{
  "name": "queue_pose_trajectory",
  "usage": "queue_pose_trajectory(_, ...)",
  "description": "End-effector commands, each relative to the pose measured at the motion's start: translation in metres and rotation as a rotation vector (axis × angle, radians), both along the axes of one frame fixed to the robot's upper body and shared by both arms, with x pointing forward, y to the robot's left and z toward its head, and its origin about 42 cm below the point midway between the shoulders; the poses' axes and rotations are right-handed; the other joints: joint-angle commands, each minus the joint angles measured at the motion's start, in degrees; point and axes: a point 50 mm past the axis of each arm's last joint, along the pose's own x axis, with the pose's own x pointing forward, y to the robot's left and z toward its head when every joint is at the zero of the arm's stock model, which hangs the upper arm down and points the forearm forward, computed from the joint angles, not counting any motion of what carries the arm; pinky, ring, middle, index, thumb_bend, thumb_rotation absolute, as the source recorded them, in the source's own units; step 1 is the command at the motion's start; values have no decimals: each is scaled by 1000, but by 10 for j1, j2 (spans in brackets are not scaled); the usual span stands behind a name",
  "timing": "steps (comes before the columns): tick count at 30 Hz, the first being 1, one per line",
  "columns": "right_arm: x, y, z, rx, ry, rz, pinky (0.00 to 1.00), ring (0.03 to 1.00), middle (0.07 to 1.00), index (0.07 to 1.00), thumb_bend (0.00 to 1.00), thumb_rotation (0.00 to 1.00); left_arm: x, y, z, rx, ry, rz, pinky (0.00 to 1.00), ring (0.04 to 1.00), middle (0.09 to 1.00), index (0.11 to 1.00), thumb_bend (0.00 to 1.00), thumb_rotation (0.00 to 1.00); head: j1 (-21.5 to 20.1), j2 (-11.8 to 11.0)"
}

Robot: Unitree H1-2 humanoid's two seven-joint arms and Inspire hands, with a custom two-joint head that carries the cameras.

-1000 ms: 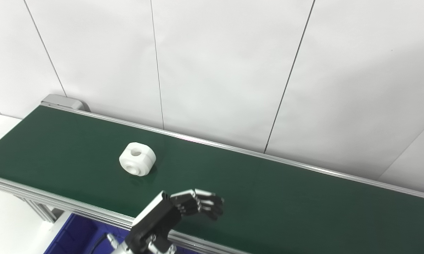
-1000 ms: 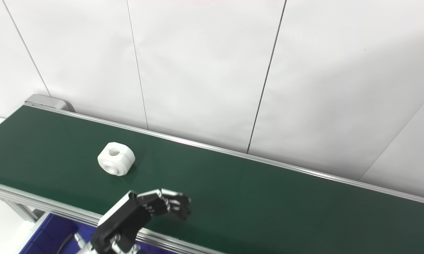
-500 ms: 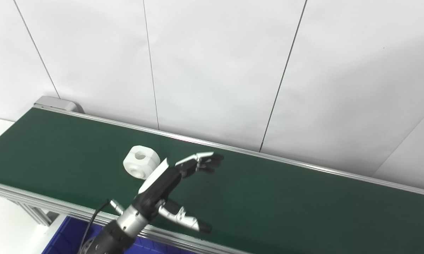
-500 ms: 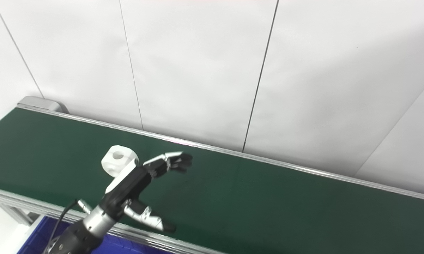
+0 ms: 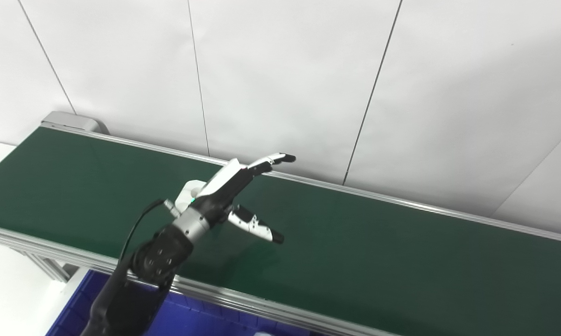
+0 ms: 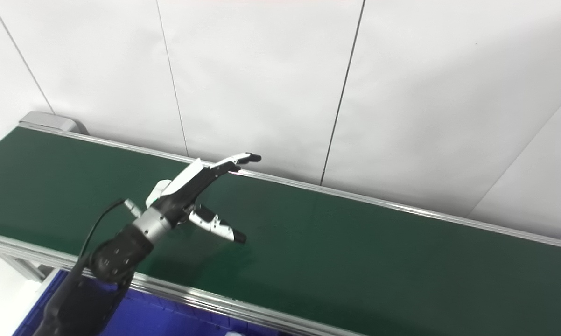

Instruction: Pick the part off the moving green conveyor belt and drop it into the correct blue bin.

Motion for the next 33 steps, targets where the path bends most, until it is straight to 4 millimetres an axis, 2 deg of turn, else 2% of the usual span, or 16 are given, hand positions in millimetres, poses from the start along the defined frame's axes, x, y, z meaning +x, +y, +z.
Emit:
queue_pose_trajectory(1, 2, 4, 9, 51, -61, 12, 750, 798, 822, 874, 877, 373, 19, 1, 17, 65, -55, 26, 831, 917, 938, 883, 866, 147, 4, 6)
queue_pose_trajectory(6, 3, 4, 10, 63, -56, 17, 759, 809, 833, 884, 870, 383, 35, 5, 16, 173, -24, 59, 798, 902, 943, 878, 891, 135, 11, 12)
queue_pose_trajectory(8, 3, 5, 11, 61, -62, 16, 750, 806, 835, 886, 873, 394, 40, 8, 16, 216, -19, 68, 834, 907, 943, 873, 899, 126, 17, 16)
queue_pose_trajectory(9, 4, 5, 11, 61, -65, 14, 753, 807, 837, 887, 865, 387, 43, 10, 17, 249, -15, 76, 892, 923, 947, 872, 912, 123, 18, 17)
queue_pose_trajectory(15, 5, 5, 12, 62, -67, 13, 760, 810, 838, 891, 857, 379, 55, 19, 18, 409, 2, 86, 988, 954, 951, 867, 936, 95, 20, 17)
queue_pose_trajectory(17, 6, 5, 12, 54, -74, 13, 760, 809, 839, 892, 852, 382, 57, 22, 18, 452, 21, 89, 998, 974, 965, 877, 940, 114, 20, 17)
queue_pose_trajectory(25, 4, 4, 12, 54, -76, 6, 754, 801, 827, 886, 858, 388, 53, 34, 19, 610, 118, 101, 1000, 1000, 991, 885, 976, 154, 31, 21)
queue_pose_trajectory(33, 3, 3, 14, 58, -80, 1, 751, 796, 822, 883, 864, 409, 44, 42, 20, 680, 278, 92, 1000, 1000, 999, 891, 991, 111, 35, 26)
